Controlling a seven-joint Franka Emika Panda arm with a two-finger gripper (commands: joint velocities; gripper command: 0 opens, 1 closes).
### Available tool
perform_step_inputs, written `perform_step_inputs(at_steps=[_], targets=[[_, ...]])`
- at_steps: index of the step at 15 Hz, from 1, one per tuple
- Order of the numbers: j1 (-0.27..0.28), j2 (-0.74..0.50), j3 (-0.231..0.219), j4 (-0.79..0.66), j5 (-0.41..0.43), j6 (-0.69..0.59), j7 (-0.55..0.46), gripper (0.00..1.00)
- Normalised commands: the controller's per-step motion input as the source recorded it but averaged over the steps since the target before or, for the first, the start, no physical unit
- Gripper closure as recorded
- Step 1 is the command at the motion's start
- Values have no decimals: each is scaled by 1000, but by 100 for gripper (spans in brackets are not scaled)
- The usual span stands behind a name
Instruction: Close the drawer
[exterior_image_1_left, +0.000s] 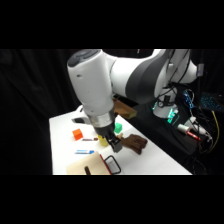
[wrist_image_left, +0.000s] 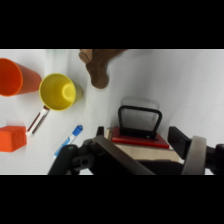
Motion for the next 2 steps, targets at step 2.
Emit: perform_step_inputs(at_steps=[2], targets=[[-91, -283, 96, -33, 20, -254, -180, 0]])
